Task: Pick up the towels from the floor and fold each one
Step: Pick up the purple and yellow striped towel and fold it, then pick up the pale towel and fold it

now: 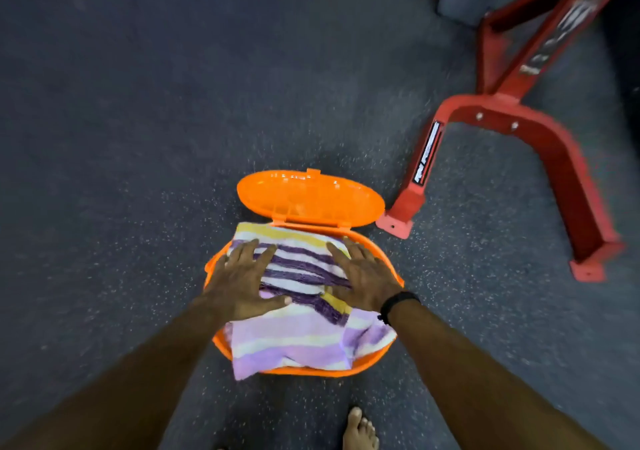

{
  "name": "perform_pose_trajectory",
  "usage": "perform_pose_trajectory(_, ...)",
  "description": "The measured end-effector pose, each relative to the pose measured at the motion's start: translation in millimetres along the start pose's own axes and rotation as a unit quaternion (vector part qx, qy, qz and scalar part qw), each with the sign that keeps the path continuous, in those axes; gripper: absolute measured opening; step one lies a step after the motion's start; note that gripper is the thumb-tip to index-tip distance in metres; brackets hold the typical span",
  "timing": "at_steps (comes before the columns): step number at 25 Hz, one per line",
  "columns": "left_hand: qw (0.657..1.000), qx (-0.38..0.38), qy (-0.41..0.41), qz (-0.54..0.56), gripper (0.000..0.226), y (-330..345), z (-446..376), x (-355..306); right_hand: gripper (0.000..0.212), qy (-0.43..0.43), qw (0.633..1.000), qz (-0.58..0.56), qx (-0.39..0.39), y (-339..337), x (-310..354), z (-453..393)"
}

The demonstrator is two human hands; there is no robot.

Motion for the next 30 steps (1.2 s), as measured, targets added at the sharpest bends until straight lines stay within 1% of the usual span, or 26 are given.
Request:
perform_pose_trajectory(2,1.0,-0.015,-0.004,0.015,0.138,-72.6,38.0,-9.0,0.089,0.009,1.0,-0.008,-0.025,-67.1,2.0,36.6)
perform_pose_trajectory(4,0.999,-0.038,-0.011,0.03,0.133,-151.3,73.9,-16.4,0.09,0.013,0.998,-0.017,-0.057,-143.0,12.4,70.4)
perform_pose_trajectory(7,0.993,-0.118,-0.013,0.017,0.119,-308.0,152.0,-38.6,0.09,0.007,0.992,-0.058,-0.115,-291.8,39.2,134.5)
perform_pose_trajectory(8,0.99,-0.137,-0.014,0.025,0.111,-342.6,168.5,-41.3,0.089,0.001,0.99,-0.067,-0.124,-322.7,46.2,145.5)
perform_pose_trajectory(10,0.98,-0.195,-0.022,0.04,0.096,-442.5,233.4,-51.3,0.088,-0.016,0.985,-0.077,-0.156,-421.0,75.2,194.5)
perform_pose_trajectory(12,0.965,-0.251,-0.025,0.066,0.089,-525.9,294.9,-56.9,0.084,-0.028,0.977,-0.086,-0.193,-506.5,102.4,238.6)
perform_pose_trajectory(14,0.949,-0.306,-0.025,0.074,0.086,-594.7,352.2,-60.3,0.081,-0.051,0.968,-0.09,-0.227,-583.4,130.7,278.0)
perform_pose_trajectory(16,0.934,-0.347,-0.033,0.072,0.086,-649.7,409.7,-62.4,0.08,-0.082,0.959,-0.088,-0.258,-648.7,162.4,315.9)
perform_pose_trajectory(19,0.901,-0.421,-0.058,0.092,0.101,-707.2,496.6,-57.1,0.086,-0.133,0.941,-0.067,-0.304,-721.4,211.8,365.7)
perform_pose_trajectory(20,0.89,-0.439,-0.068,0.102,0.103,-718.2,521.6,-52.4,0.088,-0.148,0.935,-0.061,-0.317,-737.5,227.5,377.8)
perform_pose_trajectory(22,0.873,-0.466,-0.089,0.114,0.106,-729.4,568.9,-38.8,0.086,-0.184,0.926,-0.05,-0.327,-761.7,261.3,396.6)
perform_pose_trajectory(23,0.864,-0.479,-0.102,0.119,0.108,-730.3,594.5,-30.5,0.087,-0.203,0.922,-0.037,-0.327,-769.4,280.6,404.9)
perform_pose_trajectory(25,0.848,-0.497,-0.135,0.129,0.113,-724.8,641.4,-8.4,0.098,-0.23,0.918,-0.02,-0.321,-781.3,319.1,415.7)
perform_pose_trajectory(27,0.825,-0.52,-0.173,0.135,0.115,-709.6,694.9,17.9,0.098,-0.272,0.912,-0.001,-0.308,-782.7,372.4,426.1)
perform_pose_trajectory(29,0.812,-0.528,-0.205,0.141,0.111,-690.7,738.8,35.6,0.095,-0.315,0.899,0.009,-0.303,-778.3,422.4,435.7)
perform_pose_trajectory(30,0.799,-0.538,-0.227,0.142,0.106,-677.5,768.4,47.1,0.098,-0.341,0.892,0.018,-0.297,-771.2,455.6,443.8)
Point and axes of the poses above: each hand's wrist, its own z-axis away from the middle knuckle, its own y-axis out of the palm, x = y × z, the point moved 10 cm from there along -z, towards the middle knuckle, and after that the axes turned 5 degrees about z, right-handed, at the moved point
